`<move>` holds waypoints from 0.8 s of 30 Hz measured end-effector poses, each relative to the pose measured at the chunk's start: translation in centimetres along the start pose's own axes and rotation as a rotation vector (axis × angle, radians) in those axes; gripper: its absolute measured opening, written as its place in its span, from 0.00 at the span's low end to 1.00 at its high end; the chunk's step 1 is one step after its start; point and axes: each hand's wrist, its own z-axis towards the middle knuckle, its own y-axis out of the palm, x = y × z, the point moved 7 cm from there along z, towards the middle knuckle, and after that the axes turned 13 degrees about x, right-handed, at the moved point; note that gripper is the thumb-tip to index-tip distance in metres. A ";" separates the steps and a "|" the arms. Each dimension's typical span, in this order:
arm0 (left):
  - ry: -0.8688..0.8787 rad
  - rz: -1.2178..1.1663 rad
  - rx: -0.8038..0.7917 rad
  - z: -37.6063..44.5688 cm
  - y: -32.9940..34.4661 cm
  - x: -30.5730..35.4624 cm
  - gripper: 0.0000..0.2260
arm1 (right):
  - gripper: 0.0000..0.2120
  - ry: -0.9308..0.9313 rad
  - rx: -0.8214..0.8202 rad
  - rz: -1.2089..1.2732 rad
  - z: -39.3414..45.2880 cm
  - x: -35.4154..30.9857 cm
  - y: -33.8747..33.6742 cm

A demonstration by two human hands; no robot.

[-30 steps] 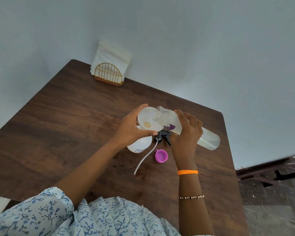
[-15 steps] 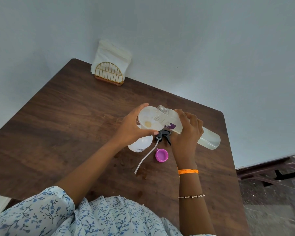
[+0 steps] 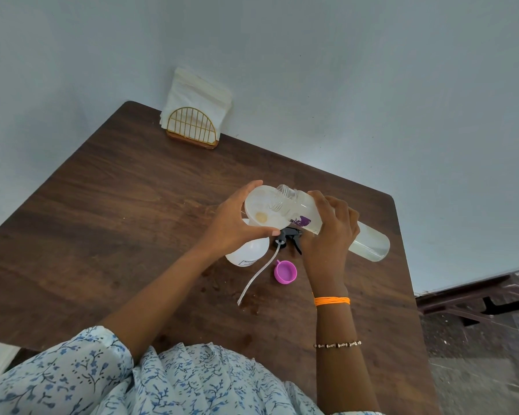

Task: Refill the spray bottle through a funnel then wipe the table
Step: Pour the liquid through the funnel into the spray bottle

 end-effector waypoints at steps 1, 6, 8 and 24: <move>0.000 -0.002 0.001 0.0 0.0 0.0 0.40 | 0.28 0.002 -0.001 -0.001 0.0 0.0 0.0; 0.000 -0.005 0.003 0.1 0.0 -0.2 0.41 | 0.29 0.006 -0.006 -0.012 0.0 0.3 0.2; 0.000 -0.004 0.001 0.1 0.0 -0.3 0.41 | 0.29 0.014 -0.006 -0.007 0.0 0.3 0.2; 0.009 -0.004 0.006 0.1 0.0 -0.3 0.41 | 0.29 0.021 0.006 -0.003 0.0 0.3 0.1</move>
